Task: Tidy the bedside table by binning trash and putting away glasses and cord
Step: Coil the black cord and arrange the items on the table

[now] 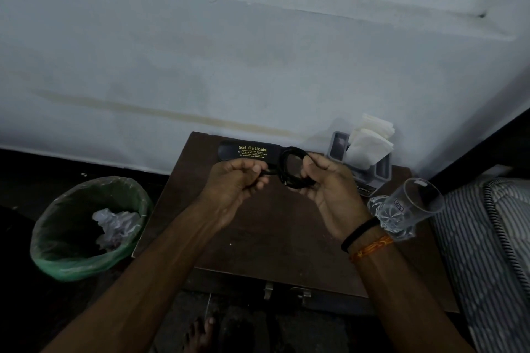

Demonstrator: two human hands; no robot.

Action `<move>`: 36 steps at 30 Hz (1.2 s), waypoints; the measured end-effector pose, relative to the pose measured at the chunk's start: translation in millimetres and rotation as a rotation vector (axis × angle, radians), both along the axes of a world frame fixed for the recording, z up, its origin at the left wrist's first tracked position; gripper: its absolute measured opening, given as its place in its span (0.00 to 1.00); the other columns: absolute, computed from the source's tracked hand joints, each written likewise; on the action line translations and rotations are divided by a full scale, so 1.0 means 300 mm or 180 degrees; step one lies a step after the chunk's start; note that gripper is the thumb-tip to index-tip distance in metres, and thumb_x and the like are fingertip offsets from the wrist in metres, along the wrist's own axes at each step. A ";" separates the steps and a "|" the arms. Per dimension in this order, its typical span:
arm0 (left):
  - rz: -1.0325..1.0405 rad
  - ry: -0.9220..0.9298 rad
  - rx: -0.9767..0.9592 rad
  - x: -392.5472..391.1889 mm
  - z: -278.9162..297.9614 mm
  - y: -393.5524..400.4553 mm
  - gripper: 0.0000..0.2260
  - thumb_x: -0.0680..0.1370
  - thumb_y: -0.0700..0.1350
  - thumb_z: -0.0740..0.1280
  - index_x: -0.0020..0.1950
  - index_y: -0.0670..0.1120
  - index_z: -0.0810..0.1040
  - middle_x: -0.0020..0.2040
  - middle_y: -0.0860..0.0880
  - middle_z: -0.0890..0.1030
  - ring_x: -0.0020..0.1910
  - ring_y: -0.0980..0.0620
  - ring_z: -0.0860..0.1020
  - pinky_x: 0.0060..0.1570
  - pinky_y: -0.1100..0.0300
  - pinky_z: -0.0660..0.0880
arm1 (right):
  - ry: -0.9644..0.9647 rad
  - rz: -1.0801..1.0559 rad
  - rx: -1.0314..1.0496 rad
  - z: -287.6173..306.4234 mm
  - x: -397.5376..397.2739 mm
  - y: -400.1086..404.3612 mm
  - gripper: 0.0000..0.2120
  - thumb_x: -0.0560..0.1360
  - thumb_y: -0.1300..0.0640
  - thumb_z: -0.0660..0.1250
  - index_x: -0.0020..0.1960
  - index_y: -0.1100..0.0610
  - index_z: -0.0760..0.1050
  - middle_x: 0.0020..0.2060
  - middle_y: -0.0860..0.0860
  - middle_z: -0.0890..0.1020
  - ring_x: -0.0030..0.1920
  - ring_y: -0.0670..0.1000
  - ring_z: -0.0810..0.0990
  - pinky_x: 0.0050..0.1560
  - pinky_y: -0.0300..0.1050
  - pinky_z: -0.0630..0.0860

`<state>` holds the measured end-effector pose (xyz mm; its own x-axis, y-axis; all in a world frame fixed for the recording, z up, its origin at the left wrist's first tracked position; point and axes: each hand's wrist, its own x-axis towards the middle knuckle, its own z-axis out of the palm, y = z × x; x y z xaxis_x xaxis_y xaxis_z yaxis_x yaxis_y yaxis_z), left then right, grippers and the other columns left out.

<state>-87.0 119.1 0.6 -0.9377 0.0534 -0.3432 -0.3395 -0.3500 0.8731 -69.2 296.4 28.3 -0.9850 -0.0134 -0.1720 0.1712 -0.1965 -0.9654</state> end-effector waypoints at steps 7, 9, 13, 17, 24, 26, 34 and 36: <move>-0.0132 -0.0103 0.0033 0.019 -0.010 0.047 0.07 0.80 0.34 0.63 0.53 0.40 0.79 0.46 0.44 0.82 0.45 0.47 0.80 0.47 0.51 0.80 | 0.0011 0.0305 0.1654 -0.085 0.000 0.034 0.10 0.80 0.58 0.65 0.46 0.60 0.82 0.39 0.53 0.84 0.43 0.49 0.82 0.42 0.42 0.75; -0.0151 -0.0140 0.0103 0.024 -0.014 0.078 0.08 0.79 0.32 0.62 0.52 0.41 0.79 0.45 0.43 0.82 0.45 0.46 0.80 0.48 0.49 0.79 | -0.0040 0.0293 0.1863 -0.104 0.002 0.036 0.10 0.79 0.57 0.66 0.44 0.60 0.82 0.39 0.53 0.85 0.42 0.49 0.82 0.44 0.43 0.76; -0.0291 -0.0314 0.0264 0.021 -0.024 0.121 0.08 0.79 0.32 0.62 0.53 0.40 0.79 0.46 0.43 0.83 0.45 0.48 0.81 0.43 0.54 0.80 | -0.0197 0.0173 0.2042 -0.133 -0.002 0.057 0.08 0.78 0.56 0.67 0.45 0.57 0.83 0.41 0.54 0.85 0.46 0.54 0.83 0.49 0.51 0.79; -0.0406 -0.0209 -0.0197 0.017 -0.042 0.133 0.08 0.78 0.30 0.63 0.51 0.38 0.81 0.46 0.43 0.84 0.45 0.50 0.82 0.43 0.57 0.80 | -0.0357 -0.0149 0.1754 -0.143 -0.002 0.085 0.08 0.77 0.56 0.68 0.42 0.57 0.82 0.42 0.55 0.85 0.47 0.57 0.82 0.49 0.55 0.79; -0.0575 -0.0262 -0.0659 0.012 -0.057 0.167 0.06 0.78 0.37 0.66 0.51 0.39 0.81 0.47 0.43 0.84 0.44 0.49 0.83 0.42 0.57 0.79 | -0.0904 -0.0017 0.0580 -0.139 0.010 0.137 0.11 0.81 0.62 0.60 0.58 0.57 0.80 0.53 0.59 0.82 0.56 0.60 0.81 0.50 0.50 0.80; -0.0707 -0.0467 -0.0477 0.014 -0.053 0.195 0.11 0.77 0.46 0.69 0.53 0.40 0.82 0.49 0.42 0.84 0.45 0.47 0.83 0.43 0.56 0.80 | -0.0849 -0.0178 0.0723 -0.152 0.017 0.153 0.11 0.82 0.63 0.59 0.59 0.58 0.79 0.55 0.59 0.82 0.55 0.60 0.81 0.49 0.51 0.81; -0.0891 -0.0050 -0.1240 0.032 -0.098 0.338 0.16 0.69 0.33 0.76 0.52 0.40 0.74 0.51 0.41 0.80 0.47 0.45 0.83 0.38 0.59 0.81 | -0.0858 -0.0429 0.1364 -0.220 0.039 0.231 0.12 0.82 0.60 0.58 0.63 0.56 0.75 0.58 0.58 0.78 0.50 0.58 0.82 0.38 0.47 0.82; -0.0815 -0.0004 -0.1394 0.020 -0.116 0.361 0.15 0.70 0.32 0.75 0.50 0.41 0.73 0.50 0.41 0.79 0.46 0.45 0.82 0.37 0.61 0.80 | -0.0994 -0.0485 0.1212 -0.225 0.047 0.242 0.13 0.82 0.60 0.58 0.65 0.57 0.74 0.59 0.57 0.77 0.53 0.58 0.81 0.38 0.46 0.82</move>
<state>-81.0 227.5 -34.1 -0.9130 0.1322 -0.3860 -0.3677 0.1435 0.9188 -55.2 368.9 -39.1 -0.8717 0.2471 -0.4231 0.4597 0.1139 -0.8807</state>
